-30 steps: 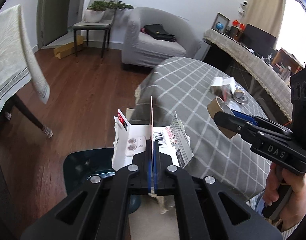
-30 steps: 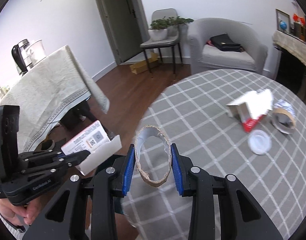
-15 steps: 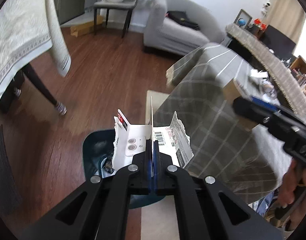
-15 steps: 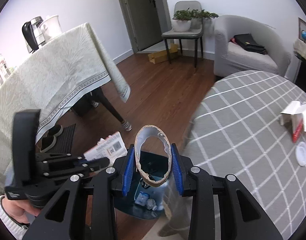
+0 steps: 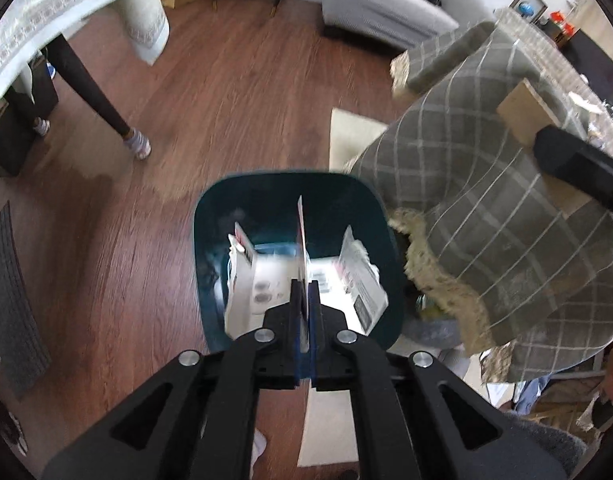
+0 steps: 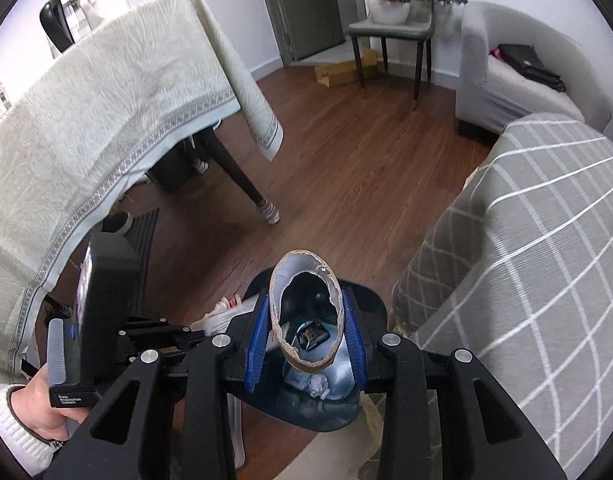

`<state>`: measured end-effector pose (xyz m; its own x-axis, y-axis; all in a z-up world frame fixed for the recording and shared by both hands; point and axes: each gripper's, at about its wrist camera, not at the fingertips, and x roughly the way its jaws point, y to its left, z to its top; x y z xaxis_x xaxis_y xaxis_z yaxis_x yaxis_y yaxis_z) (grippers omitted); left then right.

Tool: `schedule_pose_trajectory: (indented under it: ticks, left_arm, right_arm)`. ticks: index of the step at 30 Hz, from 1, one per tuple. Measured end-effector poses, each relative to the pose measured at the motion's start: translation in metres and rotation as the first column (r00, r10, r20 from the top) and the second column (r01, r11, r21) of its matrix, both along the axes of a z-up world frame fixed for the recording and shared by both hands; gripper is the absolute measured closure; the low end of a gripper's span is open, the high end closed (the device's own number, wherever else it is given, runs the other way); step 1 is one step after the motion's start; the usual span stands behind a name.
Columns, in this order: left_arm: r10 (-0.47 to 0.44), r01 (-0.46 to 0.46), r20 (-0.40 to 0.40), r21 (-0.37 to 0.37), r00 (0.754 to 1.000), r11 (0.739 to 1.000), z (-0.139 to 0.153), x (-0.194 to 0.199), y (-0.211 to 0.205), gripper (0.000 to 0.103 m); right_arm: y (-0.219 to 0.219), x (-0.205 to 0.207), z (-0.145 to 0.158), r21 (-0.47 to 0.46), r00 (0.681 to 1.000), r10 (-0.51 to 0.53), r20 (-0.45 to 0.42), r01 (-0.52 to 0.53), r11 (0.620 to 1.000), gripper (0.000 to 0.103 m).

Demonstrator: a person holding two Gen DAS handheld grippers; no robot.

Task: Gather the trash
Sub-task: 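Carry the white box and tape roll to the teal bin and release them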

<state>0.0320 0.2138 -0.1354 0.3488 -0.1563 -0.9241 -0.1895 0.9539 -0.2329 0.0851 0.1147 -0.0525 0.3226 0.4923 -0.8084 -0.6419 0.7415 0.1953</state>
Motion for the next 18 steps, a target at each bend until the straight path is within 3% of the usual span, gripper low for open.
schedule_pose_trajectory:
  ticks: [5,8,11,13,18]
  left_arm:
    - [-0.01,0.011,-0.029,0.007,1.0,1.0,-0.011,-0.005,0.003,0.089]
    - [-0.015,0.015,-0.013,0.009,1.0,1.0,-0.007,-0.007,0.007,0.078]
    - [-0.018,0.017,0.027,0.021,0.999,1.0,0.003,-0.011,0.01,0.068]
    - [-0.023,0.022,0.059,0.031,0.998,0.999,0.009,-0.013,0.011,0.052]
    - [-0.016,0.011,0.12,0.043,0.993,0.999,0.026,-0.017,0.018,0.044]
  right_arm:
    - [0.014,0.003,-0.017,-0.038,0.999,0.008,-0.041,-0.01,0.999,0.068]
    - [0.019,0.004,-0.026,-0.057,0.998,0.014,-0.054,-0.017,0.998,0.068]
    - [0.027,0.004,-0.036,-0.075,0.998,0.021,-0.066,-0.026,0.997,0.068]
    - [0.031,0.004,-0.042,-0.085,0.997,0.024,-0.074,-0.03,0.996,0.068]
    - [0.041,0.007,-0.057,-0.117,0.995,0.022,-0.096,-0.033,0.993,0.068]
